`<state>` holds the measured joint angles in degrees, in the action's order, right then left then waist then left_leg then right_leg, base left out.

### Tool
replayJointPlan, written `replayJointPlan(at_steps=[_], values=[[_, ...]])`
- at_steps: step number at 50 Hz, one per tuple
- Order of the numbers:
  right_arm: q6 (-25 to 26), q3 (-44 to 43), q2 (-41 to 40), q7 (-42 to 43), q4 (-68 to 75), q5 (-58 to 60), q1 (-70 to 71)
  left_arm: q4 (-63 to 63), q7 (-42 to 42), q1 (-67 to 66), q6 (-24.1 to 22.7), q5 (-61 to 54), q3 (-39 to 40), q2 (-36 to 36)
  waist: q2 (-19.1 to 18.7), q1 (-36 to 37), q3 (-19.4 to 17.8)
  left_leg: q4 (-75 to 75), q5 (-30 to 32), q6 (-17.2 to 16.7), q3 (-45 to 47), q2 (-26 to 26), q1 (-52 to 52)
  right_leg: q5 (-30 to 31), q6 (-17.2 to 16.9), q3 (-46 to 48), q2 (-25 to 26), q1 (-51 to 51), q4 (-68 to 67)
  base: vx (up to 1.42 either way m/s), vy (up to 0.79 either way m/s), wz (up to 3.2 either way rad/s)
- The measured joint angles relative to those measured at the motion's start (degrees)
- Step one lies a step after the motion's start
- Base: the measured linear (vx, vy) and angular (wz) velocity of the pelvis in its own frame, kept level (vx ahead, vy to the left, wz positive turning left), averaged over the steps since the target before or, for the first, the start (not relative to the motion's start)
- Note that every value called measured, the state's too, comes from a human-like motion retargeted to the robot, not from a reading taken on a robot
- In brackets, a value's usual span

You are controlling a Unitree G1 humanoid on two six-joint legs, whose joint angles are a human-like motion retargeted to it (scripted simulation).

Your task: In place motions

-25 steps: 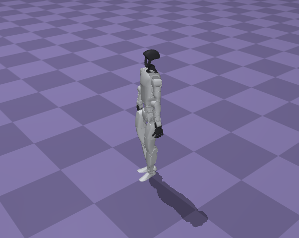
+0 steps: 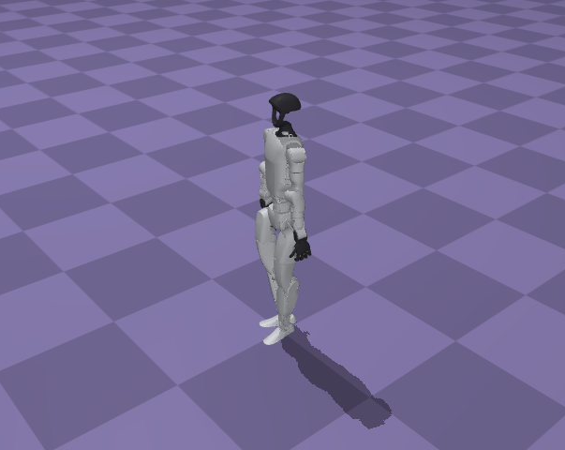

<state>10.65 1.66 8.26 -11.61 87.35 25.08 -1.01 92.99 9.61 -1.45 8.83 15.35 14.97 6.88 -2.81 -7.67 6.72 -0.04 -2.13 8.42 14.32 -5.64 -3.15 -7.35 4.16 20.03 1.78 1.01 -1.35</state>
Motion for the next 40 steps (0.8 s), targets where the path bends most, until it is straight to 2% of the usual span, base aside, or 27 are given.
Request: replayJointPlan(at_steps=[17, 40], values=[[-0.4, 0.6, -0.6, -0.5, -1.3, 0.1, 0.1, -0.4, 0.2, 0.3, 0.0, 0.0, -0.5, -0.3, -0.2, 2.5, -0.5, -0.5, 0.0, 0.8, 2.6, 0.0, 0.3, 0.4, 0.5, -2.5, 1.0, -0.2, 0.0, 0.00, 0.00, -0.07], [-0.3, 0.4, -0.5, -0.5, -1.1, 0.1, -0.1, -0.1, 0.3, 0.0, 0.0, -0.3, 0.1, -0.2, -0.4, 1.3, 0.2, -0.4, 0.1, 0.6, 1.5, -0.1, 0.0, 0.3, 0.4, -1.5, 0.8, -0.3, 0.0, 0.00, 0.00, 0.00]])
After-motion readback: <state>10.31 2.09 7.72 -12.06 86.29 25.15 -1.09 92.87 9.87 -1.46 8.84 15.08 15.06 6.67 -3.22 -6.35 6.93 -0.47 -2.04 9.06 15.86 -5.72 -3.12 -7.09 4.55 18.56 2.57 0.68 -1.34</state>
